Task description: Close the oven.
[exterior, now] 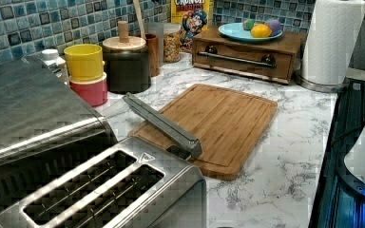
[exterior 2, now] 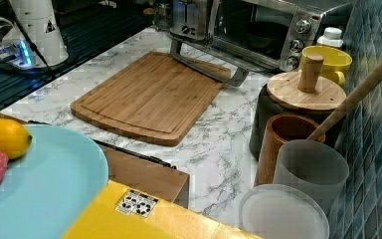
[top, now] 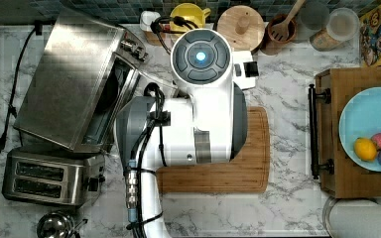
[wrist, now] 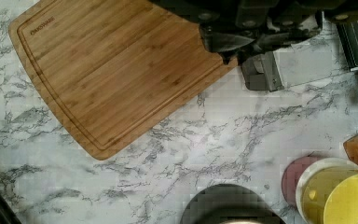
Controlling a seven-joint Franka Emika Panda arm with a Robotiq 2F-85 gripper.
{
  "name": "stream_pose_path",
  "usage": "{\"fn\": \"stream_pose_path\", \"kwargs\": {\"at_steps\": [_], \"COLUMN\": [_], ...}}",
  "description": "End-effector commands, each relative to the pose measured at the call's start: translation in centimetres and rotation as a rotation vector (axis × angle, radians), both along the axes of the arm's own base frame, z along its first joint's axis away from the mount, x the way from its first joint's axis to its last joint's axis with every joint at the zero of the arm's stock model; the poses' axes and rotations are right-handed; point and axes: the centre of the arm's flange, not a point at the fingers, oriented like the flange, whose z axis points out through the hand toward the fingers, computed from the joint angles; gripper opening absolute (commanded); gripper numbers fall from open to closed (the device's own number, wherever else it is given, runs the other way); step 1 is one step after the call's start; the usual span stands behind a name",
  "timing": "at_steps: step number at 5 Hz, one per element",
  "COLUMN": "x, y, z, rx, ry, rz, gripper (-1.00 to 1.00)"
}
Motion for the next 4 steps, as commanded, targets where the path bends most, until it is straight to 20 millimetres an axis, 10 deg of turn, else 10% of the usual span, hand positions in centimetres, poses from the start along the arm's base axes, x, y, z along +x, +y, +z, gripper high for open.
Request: {"fn": "stream_pose_path", "kwargs": {"at_steps": [1, 4], "x": [0.0, -7.4], "y": [0.4, -3.9], "z": [0.0, -10.5], "rx": [-0.001, 0.196], "ry": [-0.003, -0.026], "rz": [0.026, -0.004], "gripper": [-1.0, -1.0]}}
